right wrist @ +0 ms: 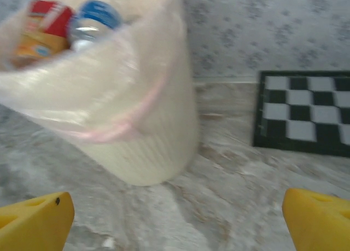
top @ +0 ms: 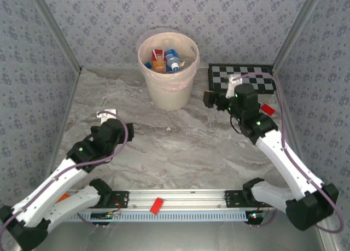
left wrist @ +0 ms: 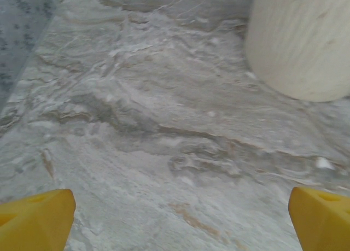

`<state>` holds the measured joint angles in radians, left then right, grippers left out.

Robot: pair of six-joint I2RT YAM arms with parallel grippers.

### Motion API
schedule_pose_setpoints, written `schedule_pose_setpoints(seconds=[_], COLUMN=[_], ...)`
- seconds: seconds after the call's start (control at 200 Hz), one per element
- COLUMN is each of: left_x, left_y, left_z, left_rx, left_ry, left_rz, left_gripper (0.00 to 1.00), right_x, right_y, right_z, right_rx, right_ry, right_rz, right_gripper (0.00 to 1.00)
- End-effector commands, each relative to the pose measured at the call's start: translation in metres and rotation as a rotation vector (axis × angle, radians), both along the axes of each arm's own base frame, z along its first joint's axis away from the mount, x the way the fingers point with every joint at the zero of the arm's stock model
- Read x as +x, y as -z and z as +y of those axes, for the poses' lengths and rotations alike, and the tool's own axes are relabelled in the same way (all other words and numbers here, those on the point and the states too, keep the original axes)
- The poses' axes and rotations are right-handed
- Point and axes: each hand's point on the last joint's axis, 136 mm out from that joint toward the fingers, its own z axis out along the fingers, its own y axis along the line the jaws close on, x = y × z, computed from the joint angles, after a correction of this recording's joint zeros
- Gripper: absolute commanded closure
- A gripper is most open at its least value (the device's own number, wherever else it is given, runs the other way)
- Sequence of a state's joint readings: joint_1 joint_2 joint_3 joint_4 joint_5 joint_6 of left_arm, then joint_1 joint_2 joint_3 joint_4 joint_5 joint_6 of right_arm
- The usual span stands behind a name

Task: Put the plastic bottles in the bin

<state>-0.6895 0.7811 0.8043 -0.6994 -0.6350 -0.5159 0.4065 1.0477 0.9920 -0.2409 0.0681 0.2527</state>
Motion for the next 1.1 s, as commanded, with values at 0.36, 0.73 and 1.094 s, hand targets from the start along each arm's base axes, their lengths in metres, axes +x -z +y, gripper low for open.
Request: schedule_pose_setpoints(seconds=[0.36, 0.73, 1.094], left_x=[0.058, 0.128, 0.152], left_y=[0.057, 0.112, 0.11], left_z=[0.097, 0.093, 0.078], left_rx=[0.133, 0.213, 0.189], left_ry=[-0.36, -0.281, -0.067], left_rz=[-0.056, -0.065, -0.21], left_gripper=[0.0, 0.0, 0.0], right_x=[-0.009, 0.025, 0.043], right_y=[0.141, 0.19, 0.191], right_z=[-0.121, -0.128, -0.139], right_rx=[-0.401, -0.495, -0.422], right_ry=[0.45, 0.424, 0.39], right_rz=[0.032, 0.02, -0.092], right_gripper=[0.01, 0.01, 0.01])
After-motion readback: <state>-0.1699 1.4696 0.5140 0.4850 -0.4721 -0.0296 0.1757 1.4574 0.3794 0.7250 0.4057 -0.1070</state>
